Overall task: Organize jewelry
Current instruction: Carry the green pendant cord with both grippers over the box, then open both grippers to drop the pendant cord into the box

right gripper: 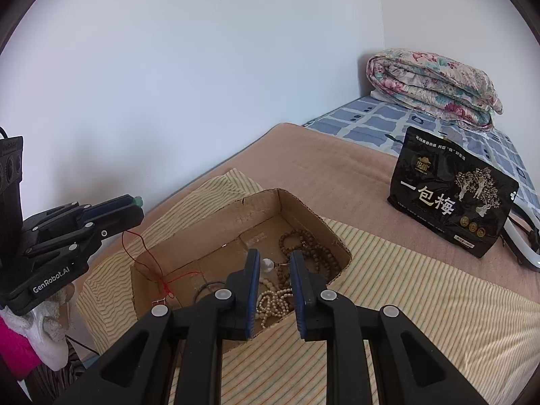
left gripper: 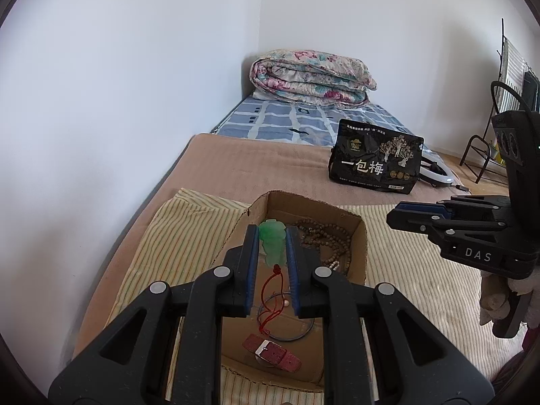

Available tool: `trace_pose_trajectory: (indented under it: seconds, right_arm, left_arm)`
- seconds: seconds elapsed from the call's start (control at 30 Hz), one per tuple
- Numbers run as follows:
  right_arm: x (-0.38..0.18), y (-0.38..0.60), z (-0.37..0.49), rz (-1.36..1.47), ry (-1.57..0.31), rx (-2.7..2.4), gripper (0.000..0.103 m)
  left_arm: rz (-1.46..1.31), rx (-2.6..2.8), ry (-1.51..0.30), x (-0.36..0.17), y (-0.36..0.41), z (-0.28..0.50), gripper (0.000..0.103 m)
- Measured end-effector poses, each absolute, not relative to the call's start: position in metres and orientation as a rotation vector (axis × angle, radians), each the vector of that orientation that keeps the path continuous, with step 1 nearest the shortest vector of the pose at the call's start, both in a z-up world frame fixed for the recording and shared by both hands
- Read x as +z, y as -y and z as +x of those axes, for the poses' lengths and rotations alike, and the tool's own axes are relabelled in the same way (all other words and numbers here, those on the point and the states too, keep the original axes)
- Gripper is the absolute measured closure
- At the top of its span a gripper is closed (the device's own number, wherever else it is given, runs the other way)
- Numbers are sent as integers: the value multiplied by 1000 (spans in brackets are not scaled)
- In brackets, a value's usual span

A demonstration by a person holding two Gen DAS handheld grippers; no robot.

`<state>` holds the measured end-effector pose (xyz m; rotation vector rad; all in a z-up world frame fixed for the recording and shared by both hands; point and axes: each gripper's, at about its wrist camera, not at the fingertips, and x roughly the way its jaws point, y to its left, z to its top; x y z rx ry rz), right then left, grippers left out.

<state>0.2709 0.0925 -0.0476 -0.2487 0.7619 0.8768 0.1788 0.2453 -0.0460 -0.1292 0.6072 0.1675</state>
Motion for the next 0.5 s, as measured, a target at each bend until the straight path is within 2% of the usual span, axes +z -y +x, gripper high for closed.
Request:
trace_pose_trajectory:
  seconds: [0.5]
  right_arm:
    - [-74, -120, 284, -257, -806, 853, 85]
  left_arm:
    - [-139, 179, -669, -69, -254, 188, 88]
